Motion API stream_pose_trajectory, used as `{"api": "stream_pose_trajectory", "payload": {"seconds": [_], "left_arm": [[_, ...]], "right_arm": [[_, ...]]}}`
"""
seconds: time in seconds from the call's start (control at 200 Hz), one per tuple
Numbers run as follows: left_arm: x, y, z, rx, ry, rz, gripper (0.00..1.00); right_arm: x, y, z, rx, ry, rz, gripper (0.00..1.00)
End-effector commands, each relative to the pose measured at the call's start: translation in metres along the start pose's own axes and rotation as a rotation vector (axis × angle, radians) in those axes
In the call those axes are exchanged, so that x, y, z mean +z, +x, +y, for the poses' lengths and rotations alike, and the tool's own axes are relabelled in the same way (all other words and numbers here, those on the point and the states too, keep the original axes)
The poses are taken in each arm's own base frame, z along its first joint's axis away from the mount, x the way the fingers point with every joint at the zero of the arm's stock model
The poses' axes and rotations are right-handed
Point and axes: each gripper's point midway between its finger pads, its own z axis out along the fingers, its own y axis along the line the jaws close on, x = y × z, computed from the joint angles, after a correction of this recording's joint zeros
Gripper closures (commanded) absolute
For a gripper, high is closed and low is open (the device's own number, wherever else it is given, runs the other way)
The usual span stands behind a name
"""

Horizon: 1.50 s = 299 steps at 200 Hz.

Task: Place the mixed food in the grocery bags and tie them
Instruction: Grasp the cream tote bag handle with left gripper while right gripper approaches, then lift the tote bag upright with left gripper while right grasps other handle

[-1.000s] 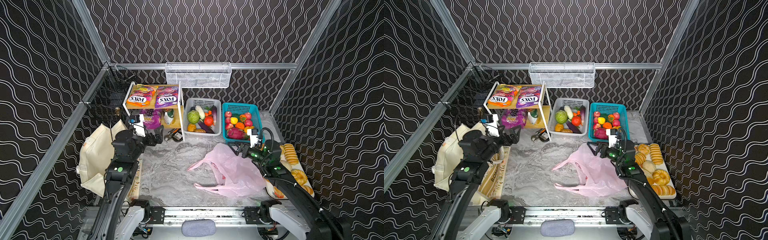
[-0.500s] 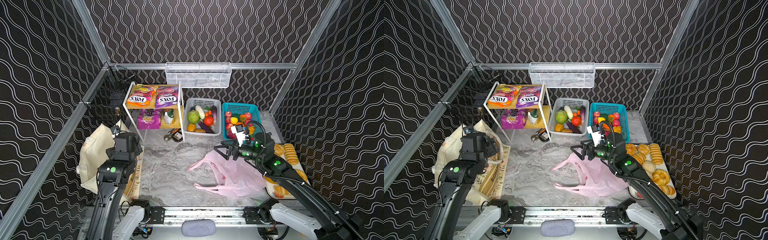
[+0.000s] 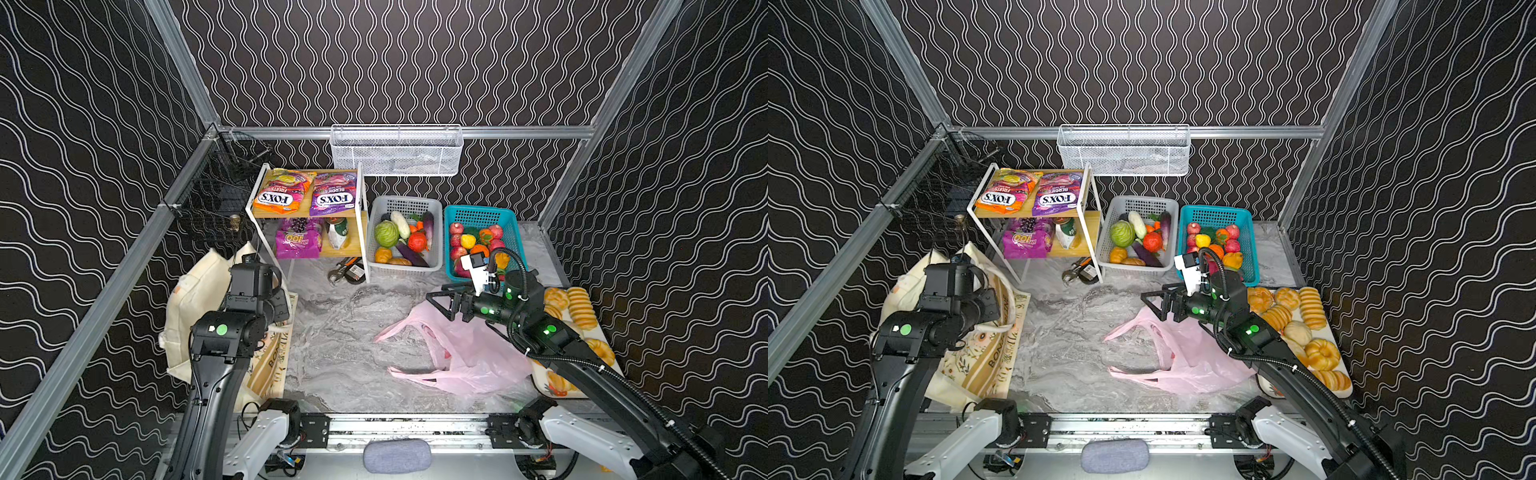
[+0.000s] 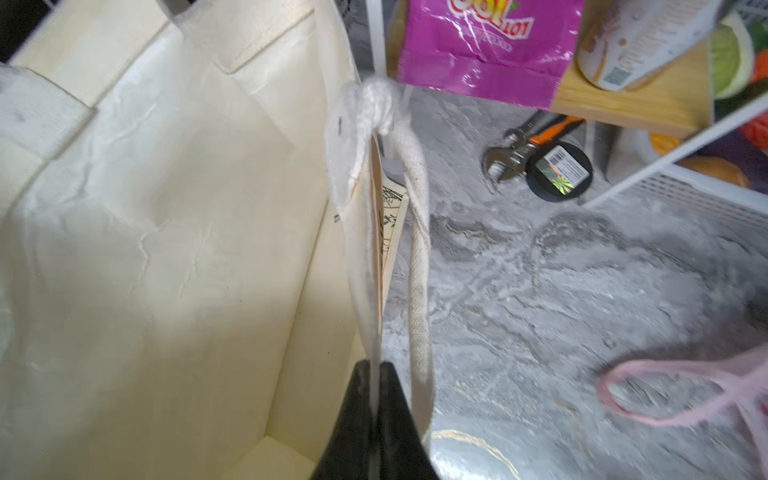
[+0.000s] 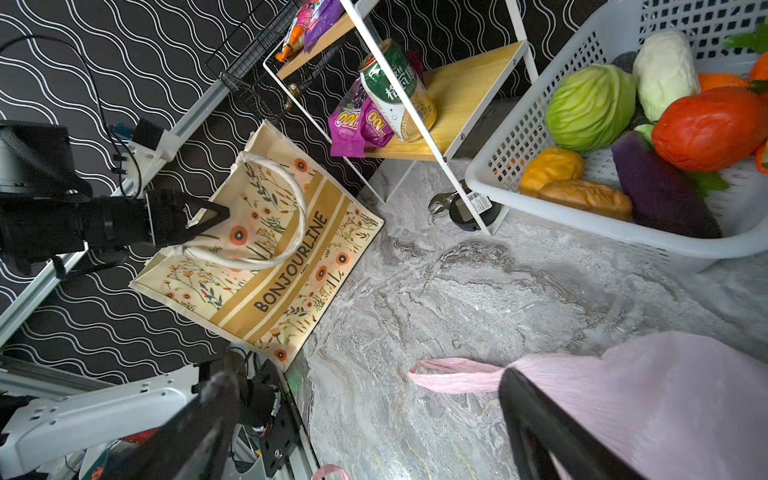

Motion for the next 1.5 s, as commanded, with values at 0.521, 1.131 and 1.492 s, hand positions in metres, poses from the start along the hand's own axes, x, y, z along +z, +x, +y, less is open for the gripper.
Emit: {"api": "stream_pose_trajectory", "payload": {"seconds": [0.521,1.131,1.492], "left_arm": [[-0.048,0.018,-0.097,-0.100,0.556,0.265,1.00],[-0.075,0.015,-0.269,0.158,0.886,0.155,1.00],[-0.057,0.022,-0.297,0.223,0.900,0.096,0.99]], "right_arm": [[0.012,-0.004,-0.019,0.089,0.074,-0.011,0.00],[-0.021,-0.028,-0.076,0.330,0.380,-0.186,0.00],[-0.009,-0.018,-0.096,0.507,0.450,-0.146,0.00]]}}
